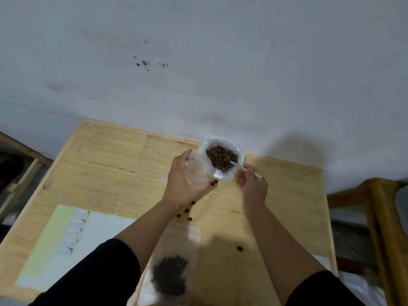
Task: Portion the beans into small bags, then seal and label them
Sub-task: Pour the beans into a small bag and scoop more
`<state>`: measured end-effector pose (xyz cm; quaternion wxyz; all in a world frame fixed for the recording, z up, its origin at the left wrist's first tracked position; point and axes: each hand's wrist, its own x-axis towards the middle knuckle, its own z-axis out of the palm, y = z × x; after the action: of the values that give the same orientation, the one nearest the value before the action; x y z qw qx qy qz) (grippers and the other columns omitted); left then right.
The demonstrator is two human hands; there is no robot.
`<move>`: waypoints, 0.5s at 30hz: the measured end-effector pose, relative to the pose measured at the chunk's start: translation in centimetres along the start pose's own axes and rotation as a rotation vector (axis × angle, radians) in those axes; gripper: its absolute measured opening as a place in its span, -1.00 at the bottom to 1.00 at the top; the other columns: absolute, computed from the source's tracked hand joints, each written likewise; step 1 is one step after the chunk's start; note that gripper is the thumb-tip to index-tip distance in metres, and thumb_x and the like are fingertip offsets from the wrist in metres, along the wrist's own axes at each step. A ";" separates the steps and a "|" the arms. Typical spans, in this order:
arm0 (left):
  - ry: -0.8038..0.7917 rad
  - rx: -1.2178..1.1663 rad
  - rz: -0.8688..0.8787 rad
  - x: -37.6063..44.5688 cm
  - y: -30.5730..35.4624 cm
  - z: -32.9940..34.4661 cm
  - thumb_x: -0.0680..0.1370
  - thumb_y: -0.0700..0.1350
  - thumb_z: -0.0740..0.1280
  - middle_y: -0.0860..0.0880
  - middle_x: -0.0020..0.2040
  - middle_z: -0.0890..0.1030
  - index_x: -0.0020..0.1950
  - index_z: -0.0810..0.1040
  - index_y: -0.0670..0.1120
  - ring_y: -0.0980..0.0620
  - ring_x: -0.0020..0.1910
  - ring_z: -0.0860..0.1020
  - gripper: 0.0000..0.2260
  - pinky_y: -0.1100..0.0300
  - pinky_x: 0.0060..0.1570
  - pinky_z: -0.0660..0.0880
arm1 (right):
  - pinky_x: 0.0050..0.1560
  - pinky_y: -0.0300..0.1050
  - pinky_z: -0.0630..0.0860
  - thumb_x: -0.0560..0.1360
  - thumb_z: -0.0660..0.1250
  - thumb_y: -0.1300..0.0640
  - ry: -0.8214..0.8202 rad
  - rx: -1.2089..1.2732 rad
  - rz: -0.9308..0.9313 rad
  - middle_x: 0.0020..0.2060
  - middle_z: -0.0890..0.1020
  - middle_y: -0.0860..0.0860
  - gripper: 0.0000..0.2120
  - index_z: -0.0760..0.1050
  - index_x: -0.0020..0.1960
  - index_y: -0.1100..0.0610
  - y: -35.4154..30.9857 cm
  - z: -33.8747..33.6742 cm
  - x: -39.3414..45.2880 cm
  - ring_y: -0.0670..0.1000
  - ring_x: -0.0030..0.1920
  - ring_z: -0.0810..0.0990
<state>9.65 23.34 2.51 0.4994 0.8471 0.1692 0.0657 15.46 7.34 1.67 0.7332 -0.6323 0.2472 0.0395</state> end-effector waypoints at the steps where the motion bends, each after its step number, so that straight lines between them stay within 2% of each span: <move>1: -0.004 0.003 0.000 0.1 0.1 0.0 0.27 0.03 0.57 0.01 0.27 0.35 0.48 0.21 -0.07 0.19 0.19 0.31 -0.12 0.21 0.25 0.36 | -0.32 -0.26 0.57 0.59 0.15 0.27 0.008 0.056 0.034 -0.28 0.59 0.12 -0.80 0.51 -0.12 0.13 -0.1 0.1 0.1 -0.05 -0.34 0.59; 6: -0.027 0.026 0.003 0.3 0.4 0.3 0.25 0.07 0.57 -0.03 0.29 0.35 0.48 0.19 -0.07 0.15 0.20 0.32 -0.08 0.12 0.27 0.40 | -0.31 -0.27 0.59 0.62 0.09 0.24 0.059 0.181 0.110 -0.27 0.58 0.14 -0.77 0.49 -0.10 0.21 -1.1 -0.6 0.1 -0.01 -0.31 0.61; 9: -0.025 0.036 0.001 0.4 0.4 0.4 0.24 0.10 0.57 -0.02 0.28 0.37 0.48 0.19 -0.06 0.15 0.21 0.33 -0.07 0.10 0.28 0.39 | -0.35 -0.27 0.59 0.62 0.08 0.23 0.065 0.225 0.126 -0.26 0.58 0.16 -0.75 0.50 -0.10 0.22 -1.9 -1.2 0.0 -0.07 -0.40 0.63; 15: -0.034 0.024 0.002 0.6 0.6 1.0 0.27 0.07 0.56 0.00 0.28 0.34 0.48 0.18 -0.05 0.16 0.22 0.31 -0.10 0.26 0.24 0.29 | -0.36 -0.27 0.57 0.62 0.09 0.22 0.006 0.243 0.079 -0.25 0.58 0.15 -0.73 0.53 -0.11 0.20 -4.1 -2.1 -1.2 -0.08 -0.38 0.63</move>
<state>10.65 22.48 2.47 0.4921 0.8541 0.1607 0.0497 15.28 4.83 5.69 0.8015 -0.5287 0.2770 0.0361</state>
